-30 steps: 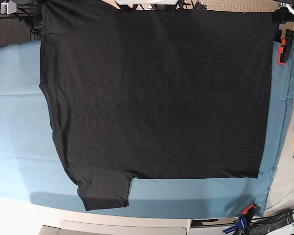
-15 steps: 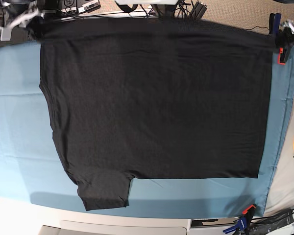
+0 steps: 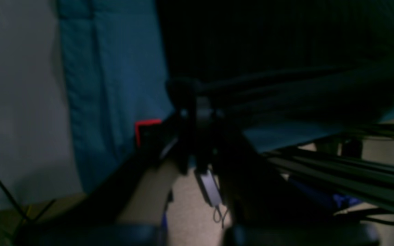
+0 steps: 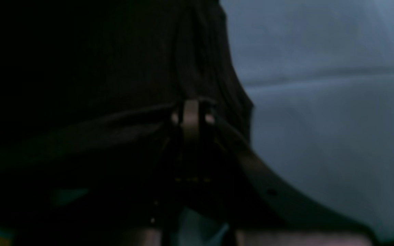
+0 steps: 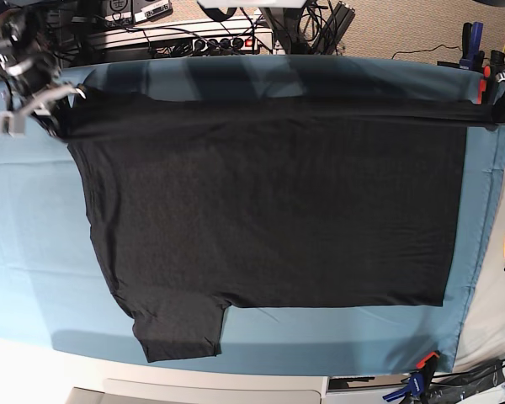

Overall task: Fold the T-shirt properly
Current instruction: 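Lower the edge onto the shirt, forming a folded band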

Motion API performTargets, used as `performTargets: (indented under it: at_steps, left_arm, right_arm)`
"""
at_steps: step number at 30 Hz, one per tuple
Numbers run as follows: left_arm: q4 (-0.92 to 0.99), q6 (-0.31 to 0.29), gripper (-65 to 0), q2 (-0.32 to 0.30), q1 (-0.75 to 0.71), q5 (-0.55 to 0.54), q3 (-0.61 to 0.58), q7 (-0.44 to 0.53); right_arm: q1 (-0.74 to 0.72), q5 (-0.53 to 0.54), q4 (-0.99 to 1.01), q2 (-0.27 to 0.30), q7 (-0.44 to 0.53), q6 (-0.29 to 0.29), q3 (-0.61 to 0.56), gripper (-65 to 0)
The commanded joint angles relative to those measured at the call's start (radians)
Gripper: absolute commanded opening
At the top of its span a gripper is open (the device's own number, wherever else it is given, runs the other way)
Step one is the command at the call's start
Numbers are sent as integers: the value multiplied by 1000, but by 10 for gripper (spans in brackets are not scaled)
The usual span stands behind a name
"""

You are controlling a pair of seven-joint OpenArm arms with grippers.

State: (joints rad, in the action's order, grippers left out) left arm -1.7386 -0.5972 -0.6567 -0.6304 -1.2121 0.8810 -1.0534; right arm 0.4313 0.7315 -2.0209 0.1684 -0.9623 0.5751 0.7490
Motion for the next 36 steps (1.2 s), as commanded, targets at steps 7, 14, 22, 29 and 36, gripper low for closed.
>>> performTargets:
  at_steps: [7,14,22,29,36]
  left_arm:
    - [-10,-3,-650,-23,-1,-10,11,33]
    - [-10,-6,-650,-22,19,-5,7,41]
    - [-9,25,-650,-22,102,144,-201,99]
    - [-9,69,-650,-24,194,278,-335,149]
    - [53,84,-650,-24,278,342,-440,164]
  right_arm:
    - [-68,-229,-13,14,96,-90,-149,-650]
    - [-69,-262,7,14,115,-109,-159,-650]
    - [-130,-245,172,15,127,-108,-159,-650]
    - [-190,-256,179,26,130,-105,-163,-650]
    - [-225,-314,260,48,167,-106,-195,-650]
